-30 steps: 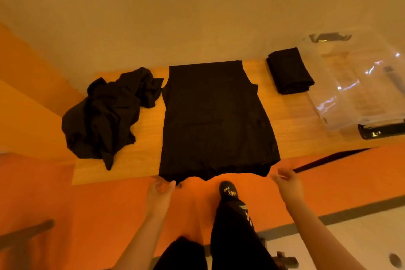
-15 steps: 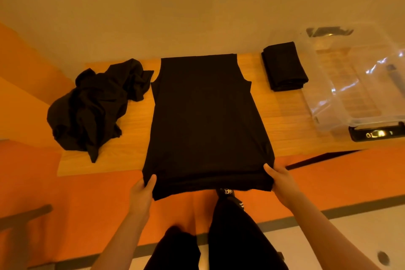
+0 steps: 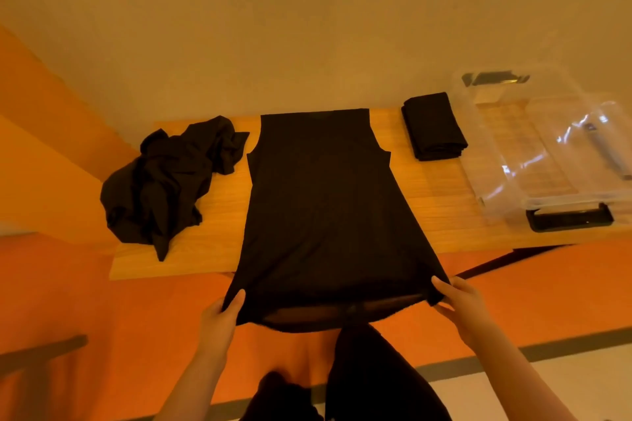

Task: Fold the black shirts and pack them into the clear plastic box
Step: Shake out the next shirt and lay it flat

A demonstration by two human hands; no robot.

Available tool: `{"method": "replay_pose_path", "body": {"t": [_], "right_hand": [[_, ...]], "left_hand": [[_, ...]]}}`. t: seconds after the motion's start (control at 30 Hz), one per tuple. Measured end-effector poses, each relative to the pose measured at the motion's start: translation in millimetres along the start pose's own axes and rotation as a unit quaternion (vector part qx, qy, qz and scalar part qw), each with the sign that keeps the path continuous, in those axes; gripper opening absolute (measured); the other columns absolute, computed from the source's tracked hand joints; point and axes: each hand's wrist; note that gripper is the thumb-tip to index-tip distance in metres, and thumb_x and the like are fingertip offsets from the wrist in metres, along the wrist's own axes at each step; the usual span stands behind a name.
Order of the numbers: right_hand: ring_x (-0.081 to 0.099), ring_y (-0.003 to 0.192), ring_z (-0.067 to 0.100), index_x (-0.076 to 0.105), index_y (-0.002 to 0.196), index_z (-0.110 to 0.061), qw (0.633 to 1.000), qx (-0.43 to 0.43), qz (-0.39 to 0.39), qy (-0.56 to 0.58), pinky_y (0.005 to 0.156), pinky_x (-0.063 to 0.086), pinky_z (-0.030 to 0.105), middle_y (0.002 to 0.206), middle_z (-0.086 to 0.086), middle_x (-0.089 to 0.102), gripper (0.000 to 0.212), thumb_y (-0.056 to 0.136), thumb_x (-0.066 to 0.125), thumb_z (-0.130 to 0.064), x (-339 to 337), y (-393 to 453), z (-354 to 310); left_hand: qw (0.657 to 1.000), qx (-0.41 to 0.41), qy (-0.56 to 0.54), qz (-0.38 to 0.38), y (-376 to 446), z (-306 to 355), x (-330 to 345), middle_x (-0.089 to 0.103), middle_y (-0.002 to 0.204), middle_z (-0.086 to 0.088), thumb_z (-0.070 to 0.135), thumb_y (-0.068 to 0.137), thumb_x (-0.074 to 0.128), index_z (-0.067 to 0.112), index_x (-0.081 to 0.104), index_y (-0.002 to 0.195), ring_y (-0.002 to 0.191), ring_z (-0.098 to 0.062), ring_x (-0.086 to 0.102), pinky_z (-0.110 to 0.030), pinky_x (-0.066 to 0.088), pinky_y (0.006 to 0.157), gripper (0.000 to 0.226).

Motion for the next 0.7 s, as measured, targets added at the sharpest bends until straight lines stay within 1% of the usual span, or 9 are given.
{"method": "replay_pose_path", "body": {"t": [0.07,0.13,0.23,0.33,0.4,0.5,0.53,0.6,0.7], "right_hand": [[0.059,0.097,0.031,0.056,0.089,-0.003,0.999,0.006,0.021,0.023,0.074,0.049,0.036,0.095,0.016,0.063,0.009,0.091,0.054,-0.012,-2.1,-1.8,0.6],[0.060,0.092,0.030,0.055,0.096,-0.002,0.998,0.019,0.038,0.048,0.074,0.051,0.038,0.097,0.017,0.060,0.012,0.093,0.053,-0.013,-1.4,-3.6,1.3],[0.059,0.082,0.026,0.052,0.102,-0.001,0.996,0.014,0.081,0.030,0.064,0.050,0.034,0.092,0.015,0.057,0.015,0.094,0.053,-0.013,-0.1,-2.9,1.3],[0.052,0.067,0.020,0.052,0.102,-0.003,0.996,0.020,0.079,0.028,0.052,0.047,0.026,0.086,0.013,0.053,0.012,0.093,0.053,-0.010,-2.6,-3.1,0.1],[0.045,0.058,0.016,0.052,0.105,-0.003,0.997,0.042,0.064,0.016,0.047,0.047,0.022,0.086,0.014,0.053,0.013,0.092,0.054,-0.005,-6.6,-5.3,0.0],[0.042,0.053,0.016,0.053,0.104,-0.005,0.995,0.046,0.073,-0.058,0.045,0.044,0.024,0.082,0.014,0.053,0.015,0.090,0.058,-0.004,-12.2,-12.7,-2.4],[0.042,0.051,0.017,0.054,0.103,-0.005,0.992,0.034,0.085,-0.085,0.041,0.042,0.022,0.077,0.014,0.053,0.014,0.090,0.059,-0.006,-13.9,-15.0,-4.0],[0.041,0.049,0.017,0.056,0.101,-0.005,0.989,-0.006,0.099,-0.105,0.038,0.038,0.020,0.068,0.013,0.052,0.012,0.090,0.059,-0.010,-15.5,-18.6,-8.3],[0.041,0.052,0.016,0.061,0.101,-0.009,0.996,-0.047,0.074,-0.036,0.042,0.041,0.020,0.069,0.011,0.050,0.011,0.093,0.053,-0.010,-13.0,-24.6,-16.3]], "left_hand": [[1.000,0.002,0.004,0.008,-4.4,4.4,4.8,0.063,0.085,0.000,0.025,0.092,0.056,0.014,0.062,0.093,0.080,-0.015,0.058,-0.032,0.043,0.078,0.012],[0.999,-0.015,-0.031,-0.006,-7.7,6.9,8.0,0.064,0.093,-0.004,0.023,0.092,0.056,0.011,0.061,0.103,0.087,-0.018,0.059,-0.034,0.046,0.078,0.017],[0.997,-0.044,-0.064,-0.009,-9.5,8.0,8.2,0.063,0.097,-0.009,0.019,0.092,0.056,0.008,0.059,0.105,0.090,-0.024,0.060,-0.034,0.050,0.069,0.018],[0.997,-0.060,-0.036,0.008,-11.2,7.0,7.0,0.056,0.075,-0.007,0.022,0.091,0.057,0.006,0.059,0.093,0.063,-0.020,0.052,-0.027,0.048,0.051,0.016],[0.997,-0.072,-0.028,0.021,-12.1,6.6,5.2,0.050,0.068,-0.007,0.024,0.091,0.057,0.008,0.058,0.086,0.056,-0.018,0.044,-0.023,0.046,0.044,0.016],[0.994,-0.093,-0.057,0.002,-12.6,6.4,1.1,0.059,0.087,-0.008,0.014,0.089,0.060,0.008,0.058,0.094,0.075,-0.021,0.055,-0.032,0.048,0.066,0.008],[0.993,-0.100,-0.069,-0.008,-12.7,5.2,-0.6,0.060,0.092,-0.010,0.011,0.088,0.060,0.006,0.059,0.096,0.079,-0.022,0.056,-0.032,0.047,0.068,0.010],[0.992,-0.099,-0.077,0.002,-13.9,3.5,-2.4,0.059,0.090,-0.011,0.009,0.089,0.059,0.004,0.057,0.103,0.076,-0.022,0.056,-0.031,0.046,0.065,0.015],[0.993,-0.037,-0.066,0.088,-17.6,6.1,-3.2,0.052,0.071,-0.010,0.015,0.090,0.059,0.007,0.053,0.108,0.059,-0.019,0.046,-0.031,0.041,0.056,0.020]]}}
Point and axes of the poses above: each hand's wrist, its own y-axis towards the middle knuckle, its own x-axis out of the palm, z = x × y
